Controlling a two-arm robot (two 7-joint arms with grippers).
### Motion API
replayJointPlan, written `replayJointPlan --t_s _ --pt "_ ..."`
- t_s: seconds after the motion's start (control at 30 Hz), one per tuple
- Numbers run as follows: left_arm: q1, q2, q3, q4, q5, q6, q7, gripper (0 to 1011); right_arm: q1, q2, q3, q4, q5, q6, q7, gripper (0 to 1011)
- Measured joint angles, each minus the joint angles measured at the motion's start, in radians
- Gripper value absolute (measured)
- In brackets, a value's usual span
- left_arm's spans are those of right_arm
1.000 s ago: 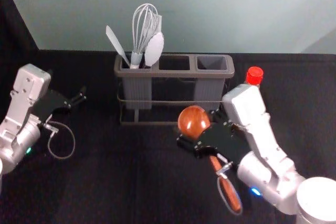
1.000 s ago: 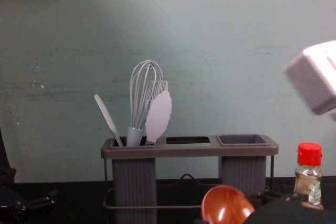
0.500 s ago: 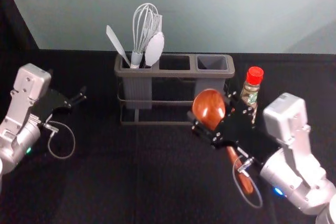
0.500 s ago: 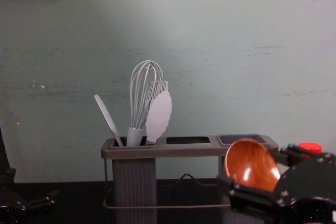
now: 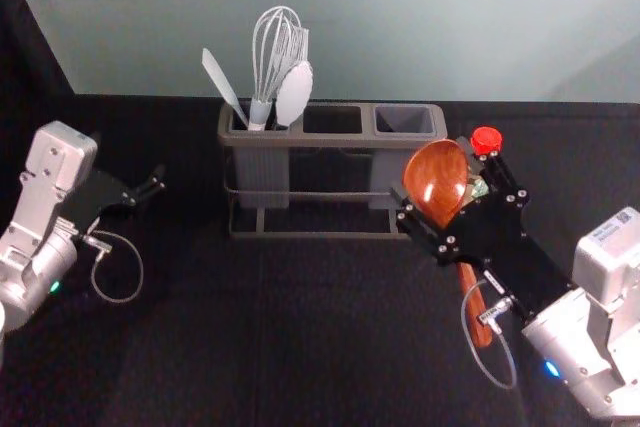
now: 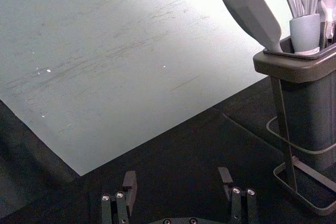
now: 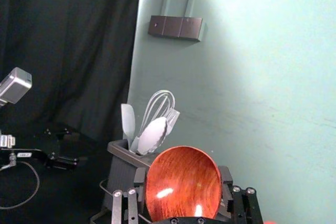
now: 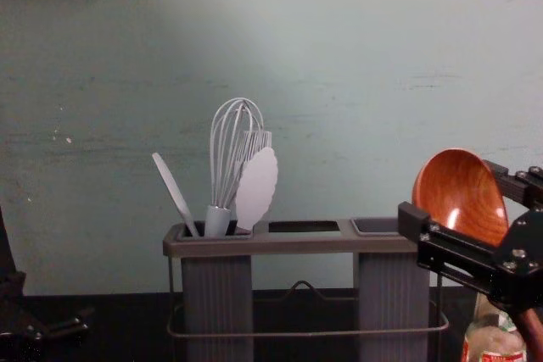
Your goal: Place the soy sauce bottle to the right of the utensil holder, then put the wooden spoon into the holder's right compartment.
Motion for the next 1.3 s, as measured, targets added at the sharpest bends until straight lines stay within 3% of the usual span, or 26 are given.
replayJointPlan --t_s 0.9,1.03,1.3 --pt "0.000 0.000 0.000 0.000 0.000 0.000 0.000 1011 0.005 0.000 -0.001 0.002 0.001 -0.001 0.004 840" --pt "0.000 0.000 0.000 0.000 0.000 0.000 0.000 1011 0.042 0.002 -0.004 0.020 0.011 -0.013 0.004 839" --pt "0.000 0.000 0.000 0.000 0.000 0.000 0.000 1011 0.183 0.002 -0.023 0.084 0.049 -0.031 0.039 840"
